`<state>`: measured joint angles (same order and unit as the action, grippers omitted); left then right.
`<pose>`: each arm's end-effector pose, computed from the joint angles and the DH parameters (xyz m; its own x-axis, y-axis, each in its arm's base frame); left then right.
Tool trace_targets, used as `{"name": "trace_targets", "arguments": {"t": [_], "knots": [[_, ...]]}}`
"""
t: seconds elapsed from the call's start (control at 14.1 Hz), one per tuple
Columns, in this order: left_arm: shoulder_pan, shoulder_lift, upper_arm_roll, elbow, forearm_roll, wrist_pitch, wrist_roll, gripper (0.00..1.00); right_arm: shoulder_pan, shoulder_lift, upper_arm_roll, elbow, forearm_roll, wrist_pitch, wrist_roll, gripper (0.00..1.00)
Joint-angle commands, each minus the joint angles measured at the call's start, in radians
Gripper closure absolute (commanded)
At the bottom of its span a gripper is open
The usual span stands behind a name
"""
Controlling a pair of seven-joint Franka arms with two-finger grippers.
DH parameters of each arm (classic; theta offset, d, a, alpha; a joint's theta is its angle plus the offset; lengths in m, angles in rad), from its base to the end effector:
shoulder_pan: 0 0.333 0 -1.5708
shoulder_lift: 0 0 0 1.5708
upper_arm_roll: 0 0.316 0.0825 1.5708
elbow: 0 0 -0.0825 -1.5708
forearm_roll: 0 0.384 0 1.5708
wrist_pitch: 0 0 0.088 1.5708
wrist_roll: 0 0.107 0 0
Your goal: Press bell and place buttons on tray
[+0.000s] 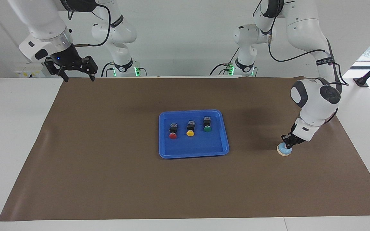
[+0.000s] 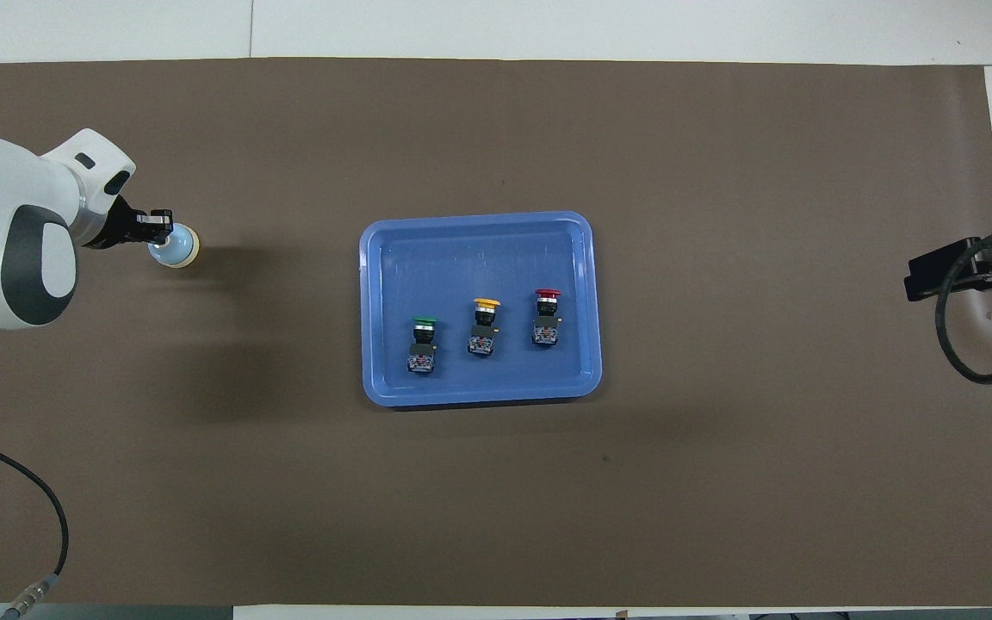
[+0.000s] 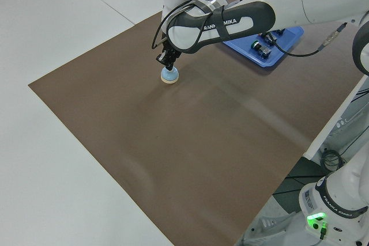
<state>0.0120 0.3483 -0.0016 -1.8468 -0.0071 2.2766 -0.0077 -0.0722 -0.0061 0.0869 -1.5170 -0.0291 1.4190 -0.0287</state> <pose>0.6416 0.0066 0.3449 0.9964 0.0228 0.0813 0.0223 -0.9997 0.0069 0.5367 0.0046 0.6403 0.9950 0.0389 -0.0925 0.0415 -0.9988 0.0269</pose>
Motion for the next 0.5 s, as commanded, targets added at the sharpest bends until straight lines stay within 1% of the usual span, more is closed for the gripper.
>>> {"name": "trace_targets", "arguments": {"t": [0.0,0.21,0.36,0.43], "knots": [[0.006,-0.092,0.000,0.030,-0.004,-0.127,0.017,1.00,-0.005,-0.028,0.005,-0.031,0.000,0.009,-0.019,0.00],[-0.001,-0.217,-0.001,0.052,-0.005,-0.291,0.015,1.00,-0.011,-0.028,0.005,-0.031,0.000,0.008,-0.019,0.00],[-0.003,-0.319,-0.003,0.063,-0.007,-0.392,0.014,0.88,-0.012,-0.028,0.005,-0.031,0.000,0.009,-0.019,0.00],[-0.006,-0.362,-0.005,0.063,-0.008,-0.438,0.014,0.78,-0.012,-0.028,0.005,-0.031,0.000,0.008,-0.019,0.00]]}}
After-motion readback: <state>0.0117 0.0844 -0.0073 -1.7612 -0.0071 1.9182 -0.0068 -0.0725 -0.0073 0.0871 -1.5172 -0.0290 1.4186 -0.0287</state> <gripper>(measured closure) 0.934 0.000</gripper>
